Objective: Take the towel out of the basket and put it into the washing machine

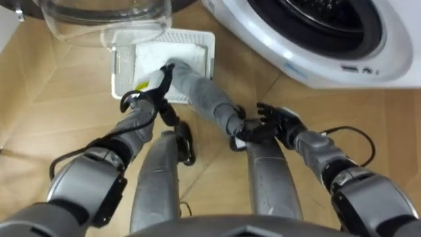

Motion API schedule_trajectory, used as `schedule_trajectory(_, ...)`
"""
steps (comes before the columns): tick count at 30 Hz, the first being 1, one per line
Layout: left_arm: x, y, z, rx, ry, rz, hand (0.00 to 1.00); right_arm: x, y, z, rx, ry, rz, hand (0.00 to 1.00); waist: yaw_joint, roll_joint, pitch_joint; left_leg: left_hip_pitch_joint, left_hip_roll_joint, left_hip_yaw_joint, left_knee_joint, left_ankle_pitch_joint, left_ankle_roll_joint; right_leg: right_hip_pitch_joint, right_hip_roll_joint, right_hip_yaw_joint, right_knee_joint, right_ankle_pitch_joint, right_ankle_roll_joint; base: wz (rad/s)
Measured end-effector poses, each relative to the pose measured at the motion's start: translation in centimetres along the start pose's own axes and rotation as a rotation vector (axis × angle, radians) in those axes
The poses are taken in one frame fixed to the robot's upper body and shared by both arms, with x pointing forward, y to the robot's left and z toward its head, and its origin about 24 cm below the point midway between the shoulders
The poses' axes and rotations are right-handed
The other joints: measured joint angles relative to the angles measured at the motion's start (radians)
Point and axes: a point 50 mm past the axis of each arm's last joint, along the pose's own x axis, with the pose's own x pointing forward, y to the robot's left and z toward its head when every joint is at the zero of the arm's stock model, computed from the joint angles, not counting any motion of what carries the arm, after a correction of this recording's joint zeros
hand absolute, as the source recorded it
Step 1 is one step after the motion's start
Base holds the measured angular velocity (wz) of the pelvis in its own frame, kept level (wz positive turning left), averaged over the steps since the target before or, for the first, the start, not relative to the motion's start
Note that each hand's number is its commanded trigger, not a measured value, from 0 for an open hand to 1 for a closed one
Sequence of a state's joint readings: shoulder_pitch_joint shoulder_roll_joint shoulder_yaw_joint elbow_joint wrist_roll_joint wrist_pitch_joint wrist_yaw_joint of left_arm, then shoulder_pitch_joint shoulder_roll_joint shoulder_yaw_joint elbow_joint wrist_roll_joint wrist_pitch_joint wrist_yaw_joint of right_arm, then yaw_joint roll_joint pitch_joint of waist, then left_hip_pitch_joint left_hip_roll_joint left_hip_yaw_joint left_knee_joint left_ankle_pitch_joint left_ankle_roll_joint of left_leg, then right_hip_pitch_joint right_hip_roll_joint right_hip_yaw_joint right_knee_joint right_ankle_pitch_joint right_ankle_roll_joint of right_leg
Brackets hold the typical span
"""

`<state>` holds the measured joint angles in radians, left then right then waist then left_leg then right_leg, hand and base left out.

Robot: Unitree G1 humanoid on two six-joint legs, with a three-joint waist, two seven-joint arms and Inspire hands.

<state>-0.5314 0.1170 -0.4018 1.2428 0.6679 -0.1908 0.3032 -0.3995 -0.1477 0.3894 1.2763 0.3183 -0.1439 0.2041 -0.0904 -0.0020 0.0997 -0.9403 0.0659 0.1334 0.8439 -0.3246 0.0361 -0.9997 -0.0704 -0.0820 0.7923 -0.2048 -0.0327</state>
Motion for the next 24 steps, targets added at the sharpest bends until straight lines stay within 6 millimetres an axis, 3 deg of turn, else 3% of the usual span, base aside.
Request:
schedule_trajectory(8,0.5,1.2,1.3,0.211,-0.123,0.036,0.00,0.1,-0.2,2.6,0.017,-0.125,0.024,0.00,-0.026,0.001,-0.0007,-0.166,0.027,0.011,0.123,-0.013,-0.001,-0.172,0.018,0.026,0.111,0.005,-0.005,-0.06)
schedule_trajectory(10,0.6,1.5,1.6,0.259,-0.149,0.054,0.00,0.1,0.1,3.2,0.032,-0.161,0.050,0.00,-0.047,0.000,-0.0013,-0.203,0.033,0.006,0.163,-0.028,-0.005,-0.209,0.023,0.024,0.149,-0.001,-0.020,-0.05)
schedule_trajectory(13,0.9,2.2,2.1,0.266,-0.165,0.089,0.00,0.2,0.6,3.7,0.025,-0.191,0.076,0.00,-0.063,0.000,-0.0011,-0.238,0.057,0.004,0.207,-0.048,-0.013,-0.241,0.041,0.024,0.174,-0.005,-0.027,-0.18)
schedule_trajectory(18,1.3,3.5,2.5,0.279,-0.193,0.139,0.00,0.3,1.4,4.6,0.025,-0.236,0.120,0.00,-0.097,-0.001,-0.0009,-0.271,0.073,0.004,0.234,-0.063,-0.020,-0.277,0.059,0.025,0.196,-0.011,-0.037,-0.10)
schedule_trajectory(24,1.4,3.8,2.9,0.340,-0.238,0.124,0.00,0.3,1.6,5.1,0.035,-0.278,0.145,0.00,-0.104,-0.003,-0.0010,-0.312,0.093,0.001,0.254,-0.077,-0.031,-0.317,0.074,0.023,0.204,-0.015,-0.045,-0.08)
